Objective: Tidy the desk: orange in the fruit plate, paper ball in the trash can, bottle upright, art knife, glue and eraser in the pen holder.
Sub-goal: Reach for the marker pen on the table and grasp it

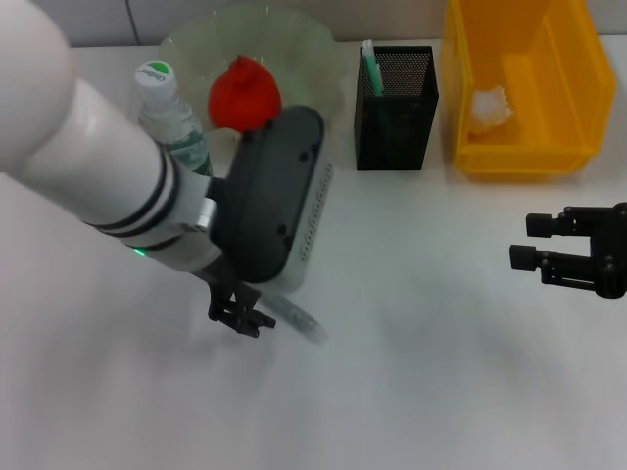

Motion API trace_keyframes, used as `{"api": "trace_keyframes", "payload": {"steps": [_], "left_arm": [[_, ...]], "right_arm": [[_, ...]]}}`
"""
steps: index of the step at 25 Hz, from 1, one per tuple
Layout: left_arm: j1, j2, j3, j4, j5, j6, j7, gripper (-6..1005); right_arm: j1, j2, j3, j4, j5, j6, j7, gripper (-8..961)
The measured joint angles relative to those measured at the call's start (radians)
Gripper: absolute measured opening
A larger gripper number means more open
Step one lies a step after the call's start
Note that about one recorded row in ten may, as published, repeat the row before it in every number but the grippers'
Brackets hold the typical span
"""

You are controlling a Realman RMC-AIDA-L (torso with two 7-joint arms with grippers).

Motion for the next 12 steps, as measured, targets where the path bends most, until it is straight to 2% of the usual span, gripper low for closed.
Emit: {"api": "trace_keyframes", "payload": {"steps": [5,12], "left_arm": [[-0.060,-0.004,0.031,-0.101,0.004,-0.016,0.008,683],[-0.078,-0.007,0.076,-0.137,0.007,-0.070,0.020,681]], "right_arm": [[0.000,0.000,0.000,0.007,-0.003,0.001,0.012,604],[0.014,0.000,0.000,0.035,-0.014,0.002,0.013,606]]}}
